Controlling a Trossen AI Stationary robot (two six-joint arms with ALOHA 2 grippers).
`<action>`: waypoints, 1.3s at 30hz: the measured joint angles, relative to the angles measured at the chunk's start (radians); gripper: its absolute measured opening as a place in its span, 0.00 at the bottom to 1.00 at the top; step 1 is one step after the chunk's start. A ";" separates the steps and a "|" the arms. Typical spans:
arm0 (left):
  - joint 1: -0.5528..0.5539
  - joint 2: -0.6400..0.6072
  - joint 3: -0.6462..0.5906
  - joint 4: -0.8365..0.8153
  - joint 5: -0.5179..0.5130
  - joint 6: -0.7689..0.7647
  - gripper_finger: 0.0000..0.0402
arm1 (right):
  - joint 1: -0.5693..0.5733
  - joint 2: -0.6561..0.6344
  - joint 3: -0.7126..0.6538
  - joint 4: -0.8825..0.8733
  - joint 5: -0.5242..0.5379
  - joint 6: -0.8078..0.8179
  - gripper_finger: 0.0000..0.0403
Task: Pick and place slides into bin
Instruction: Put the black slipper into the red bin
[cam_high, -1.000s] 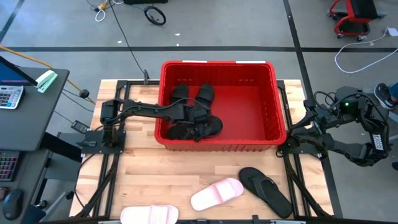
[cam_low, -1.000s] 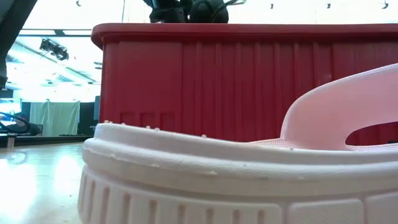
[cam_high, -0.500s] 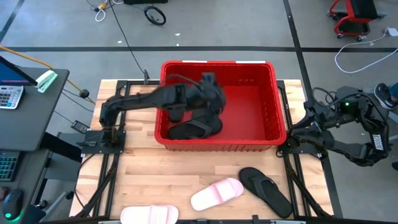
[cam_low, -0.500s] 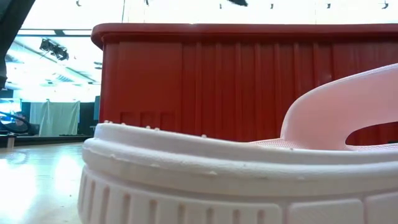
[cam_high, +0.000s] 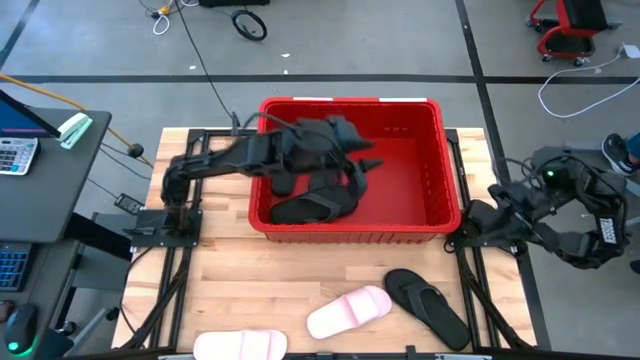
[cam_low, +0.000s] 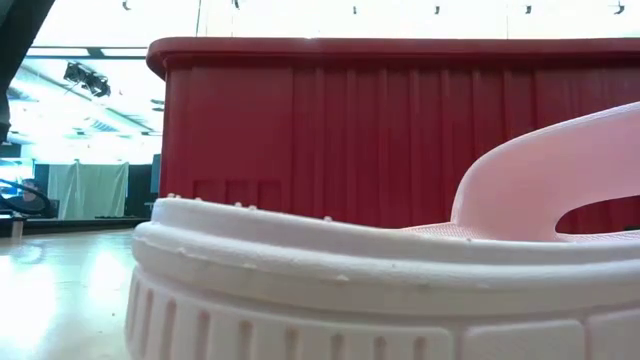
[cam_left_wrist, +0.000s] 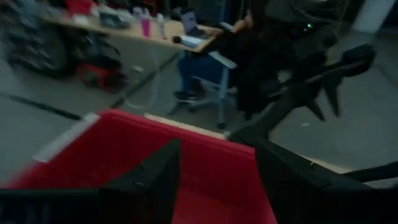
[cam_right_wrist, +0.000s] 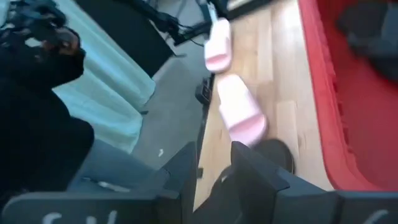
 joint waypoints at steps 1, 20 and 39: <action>-0.011 0.010 0.000 -0.005 0.006 -0.042 0.51 | 0.000 -0.003 0.003 -0.005 -0.003 -0.024 0.26; -0.282 0.451 -0.004 0.313 0.039 -0.551 0.46 | -0.001 0.006 0.001 0.200 0.256 -0.096 0.26; -0.284 0.670 -0.003 0.320 0.037 0.132 0.49 | -0.001 0.006 0.002 0.292 0.248 0.008 0.26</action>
